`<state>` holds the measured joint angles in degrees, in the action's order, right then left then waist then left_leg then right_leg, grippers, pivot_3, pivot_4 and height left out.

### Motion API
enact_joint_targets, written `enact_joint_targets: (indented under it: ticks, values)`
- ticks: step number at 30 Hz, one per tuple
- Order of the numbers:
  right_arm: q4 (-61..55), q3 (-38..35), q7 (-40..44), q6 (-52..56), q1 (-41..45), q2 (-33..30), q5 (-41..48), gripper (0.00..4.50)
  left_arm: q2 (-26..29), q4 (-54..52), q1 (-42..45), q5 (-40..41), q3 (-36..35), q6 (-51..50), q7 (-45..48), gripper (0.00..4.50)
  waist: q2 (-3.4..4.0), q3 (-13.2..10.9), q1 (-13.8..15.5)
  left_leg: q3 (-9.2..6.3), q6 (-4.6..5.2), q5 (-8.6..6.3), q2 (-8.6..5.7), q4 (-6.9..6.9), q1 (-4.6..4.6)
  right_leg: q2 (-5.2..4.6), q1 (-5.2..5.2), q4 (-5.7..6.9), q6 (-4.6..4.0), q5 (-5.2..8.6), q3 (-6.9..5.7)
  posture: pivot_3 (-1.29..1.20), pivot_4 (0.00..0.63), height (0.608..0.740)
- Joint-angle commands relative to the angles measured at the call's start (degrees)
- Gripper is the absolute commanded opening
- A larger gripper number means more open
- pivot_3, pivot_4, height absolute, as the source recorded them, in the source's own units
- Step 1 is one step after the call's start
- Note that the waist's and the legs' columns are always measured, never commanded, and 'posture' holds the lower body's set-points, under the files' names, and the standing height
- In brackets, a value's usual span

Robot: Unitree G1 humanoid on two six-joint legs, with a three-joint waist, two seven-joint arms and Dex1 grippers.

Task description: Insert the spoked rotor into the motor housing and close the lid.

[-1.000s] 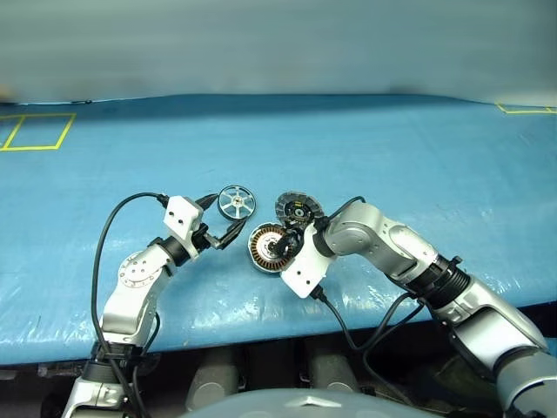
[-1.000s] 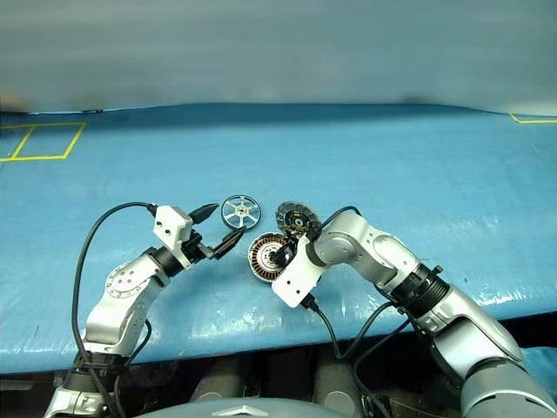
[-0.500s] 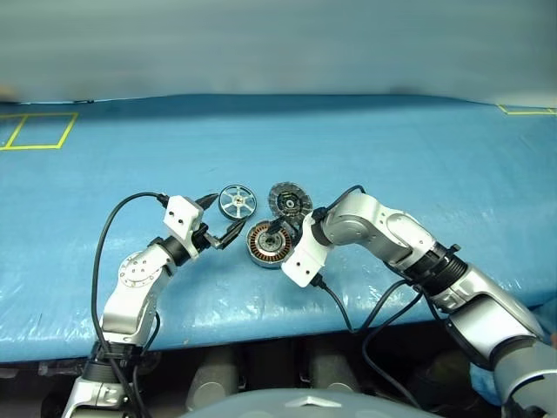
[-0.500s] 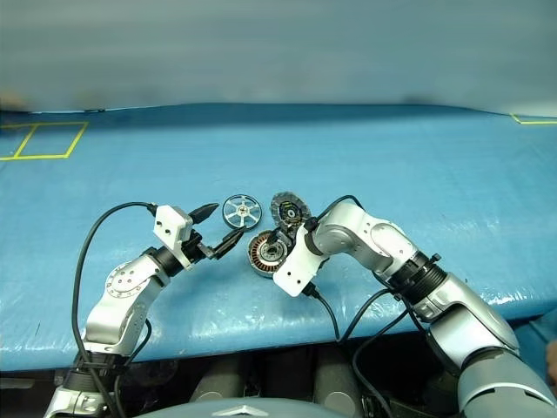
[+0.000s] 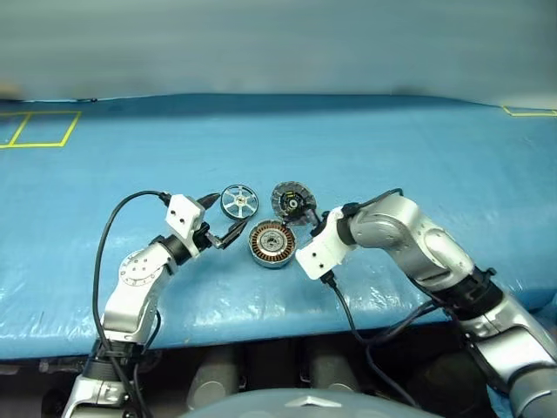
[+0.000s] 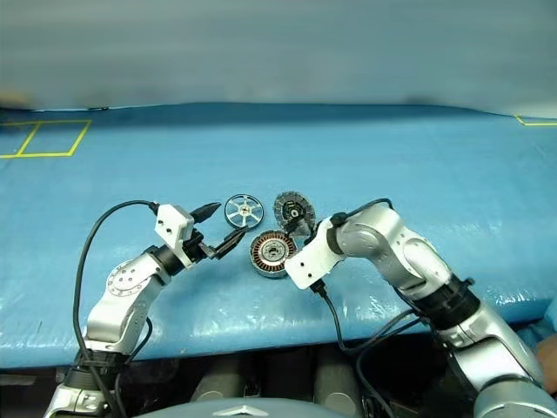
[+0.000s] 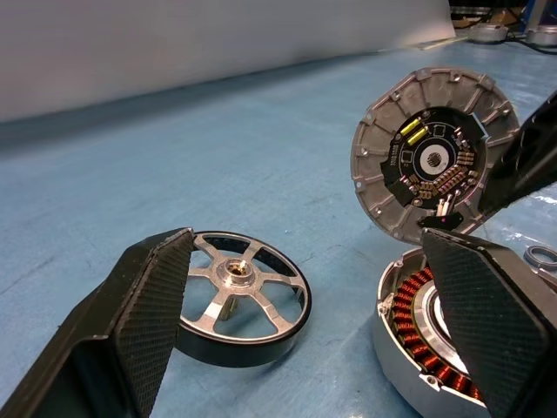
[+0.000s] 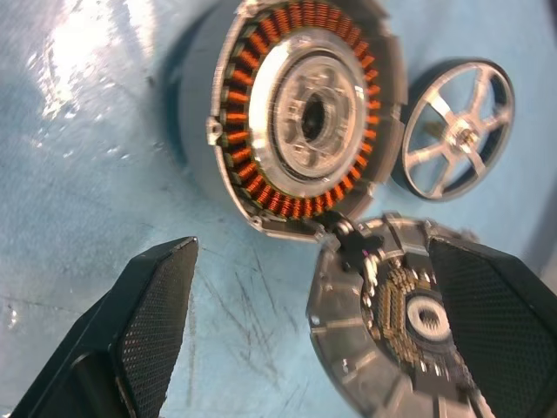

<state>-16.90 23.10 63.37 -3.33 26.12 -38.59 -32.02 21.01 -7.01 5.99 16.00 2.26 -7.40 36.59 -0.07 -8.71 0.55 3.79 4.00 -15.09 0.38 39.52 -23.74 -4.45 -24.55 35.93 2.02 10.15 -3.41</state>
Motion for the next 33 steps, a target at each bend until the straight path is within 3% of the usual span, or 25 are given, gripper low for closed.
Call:
enact_joint_targets:
  ticks: [1,4,7,11,13,17,21,33]
  values:
    - [-10.27,-9.02,-1.99,12.29,-7.11,1.21,2.26,4.45,0.51,-0.94,1.31,1.09,0.96,-0.12,2.83,4.5,0.0,0.0,0.31,0.0,-0.01,-0.02,0.01,0.0,-0.01,-0.01,-0.01,0.0,-0.02,0.01,-0.01,0.0,0.15,0.74]
    - [-16.18,-12.91,-2.8,20.56,-13.93,3.02,3.78,4.45,0.95,-0.87,1.49,1.77,1.27,-0.4,5.09,4.5,0.0,0.0,0.55,-0.06,-0.01,-0.02,0.0,0.01,-0.05,0.0,-0.01,0.0,-0.05,0.02,-0.07,0.0,0.15,0.74]
    - [-22.3,-19.18,-6.72,31.37,-24.37,9.37,7.58,4.45,2.08,-0.63,2.04,2.71,1.88,-1.0,8.77,4.5,-0.02,0.01,0.73,-0.12,-0.03,-0.02,0.04,-0.01,-0.07,-0.03,0.0,-0.02,0.01,0.09,-0.12,0.0,0.15,0.74]
    - [-25.3,-21.54,-11.48,37.89,-31.21,15.3,10.76,4.45,2.77,-0.18,2.33,3.96,2.07,-0.75,12.08,4.5,0.02,-0.01,0.38,-0.24,0.05,-0.17,0.11,-0.01,-0.05,-0.07,-0.04,0.01,0.11,0.26,-0.2,0.0,0.15,0.74]
    - [-24.78,-20.9,-14.07,38.15,-32.76,15.76,10.66,4.45,2.63,0.02,2.37,4.89,1.89,-0.72,13.4,4.5,0.02,-0.01,0.15,-0.24,0.04,-0.16,0.12,0.0,-0.03,-0.09,-0.05,0.02,0.11,0.25,-0.21,0.0,0.15,0.74]
    - [-19.92,-23.37,-22.51,41.0,-33.67,25.95,17.43,4.45,2.01,0.52,2.23,6.08,1.69,0.54,15.5,4.5,0.05,-0.02,0.16,-0.38,-0.14,-0.2,0.22,0.0,0.08,-0.06,-0.11,0.02,0.09,0.27,-0.38,0.0,0.15,0.74]
    - [-14.86,-24.33,-27.66,38.83,-34.11,30.8,21.87,4.45,1.56,2.03,1.35,4.83,2.22,3.53,16.6,4.5,0.04,-0.02,0.17,-0.4,-0.04,-0.14,0.21,-0.05,0.03,-0.02,-0.14,0.02,0.03,0.28,-0.38,0.0,0.15,0.74]
    - [-5.54,-23.85,-36.34,35.56,-33.66,31.45,27.91,4.45,0.9,3.77,-0.02,3.68,2.87,7.66,16.78,4.5,0.06,-0.03,0.14,-0.4,0.03,-0.18,0.19,-0.06,0.01,0.01,-0.14,-0.03,0.03,0.3,-0.38,0.0,0.15,0.74]
